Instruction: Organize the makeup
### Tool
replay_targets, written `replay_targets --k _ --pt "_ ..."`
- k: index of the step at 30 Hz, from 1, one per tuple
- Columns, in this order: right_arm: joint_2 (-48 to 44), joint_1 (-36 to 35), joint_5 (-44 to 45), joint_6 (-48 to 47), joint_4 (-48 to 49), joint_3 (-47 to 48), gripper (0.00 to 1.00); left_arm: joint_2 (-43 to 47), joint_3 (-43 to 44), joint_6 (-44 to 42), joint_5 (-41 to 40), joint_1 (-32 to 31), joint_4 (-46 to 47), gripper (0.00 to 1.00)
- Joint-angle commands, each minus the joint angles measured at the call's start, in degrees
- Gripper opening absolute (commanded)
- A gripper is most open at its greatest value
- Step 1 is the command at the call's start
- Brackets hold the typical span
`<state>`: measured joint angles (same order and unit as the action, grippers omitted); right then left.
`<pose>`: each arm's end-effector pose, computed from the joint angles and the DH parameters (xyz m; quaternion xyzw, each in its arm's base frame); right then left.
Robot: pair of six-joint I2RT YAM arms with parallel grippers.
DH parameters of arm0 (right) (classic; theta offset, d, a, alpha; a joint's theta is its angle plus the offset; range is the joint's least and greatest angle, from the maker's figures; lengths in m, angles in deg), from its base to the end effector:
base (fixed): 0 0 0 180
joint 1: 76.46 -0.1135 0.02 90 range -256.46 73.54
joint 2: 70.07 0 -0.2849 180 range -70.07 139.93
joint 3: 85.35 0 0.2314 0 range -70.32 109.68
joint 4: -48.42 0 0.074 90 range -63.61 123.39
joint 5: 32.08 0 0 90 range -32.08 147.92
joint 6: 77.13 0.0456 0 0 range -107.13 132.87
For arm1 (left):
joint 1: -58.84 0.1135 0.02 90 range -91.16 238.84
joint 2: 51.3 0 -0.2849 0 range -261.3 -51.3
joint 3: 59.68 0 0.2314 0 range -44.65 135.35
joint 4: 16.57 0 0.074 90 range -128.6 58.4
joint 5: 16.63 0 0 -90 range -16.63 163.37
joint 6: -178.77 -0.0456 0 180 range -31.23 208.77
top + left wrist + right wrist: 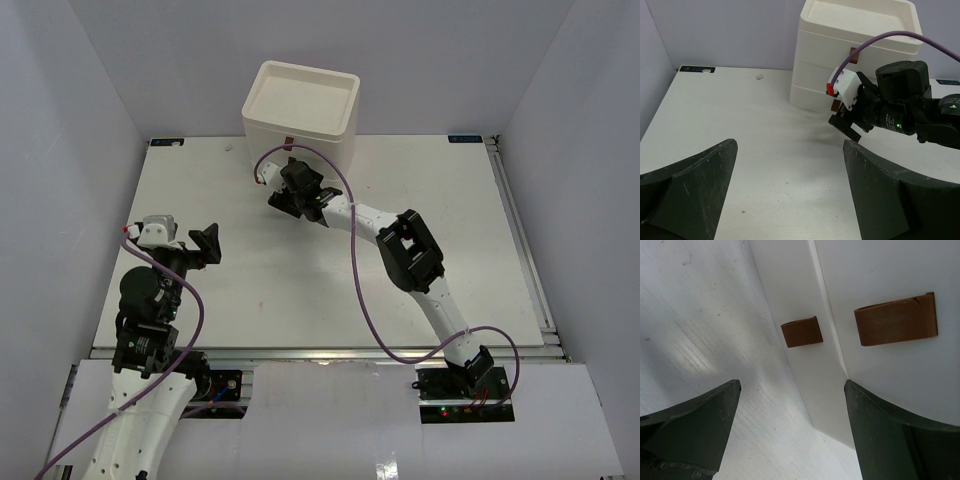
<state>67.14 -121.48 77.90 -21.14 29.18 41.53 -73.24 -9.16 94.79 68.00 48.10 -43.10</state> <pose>0.4057 0.3839 0.2079 -0.4742 0.7121 -0.1017 0.5077 0.0777 -0.0104 0.3349 -0.0051 0.6944 -0.0726 0.7159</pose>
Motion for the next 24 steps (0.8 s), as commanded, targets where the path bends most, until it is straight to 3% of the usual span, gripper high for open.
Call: replay_targets --k 1,6,15,24 --pt "-1.77 0.63 1.79 -1.76 3.50 -0.99 0.91 -0.56 -0.10 0.04 0.63 -0.24 0.83 0.98" --pt "-5.02 0.63 -1.94 -0.69 3.43 -4.46 0.90 -0.75 -0.06 0.04 0.81 -0.24 0.85 0.98" --pt "-15.08 0.62 -23.09 -2.11 -9.72 -7.68 0.90 -1.19 -0.06 0.14 1.85 -0.32 0.95 0.98" --pt "-8.81 2.24 -13.23 -2.36 -10.79 -4.89 0.91 -1.50 -0.06 0.17 1.94 -0.24 0.74 0.98"
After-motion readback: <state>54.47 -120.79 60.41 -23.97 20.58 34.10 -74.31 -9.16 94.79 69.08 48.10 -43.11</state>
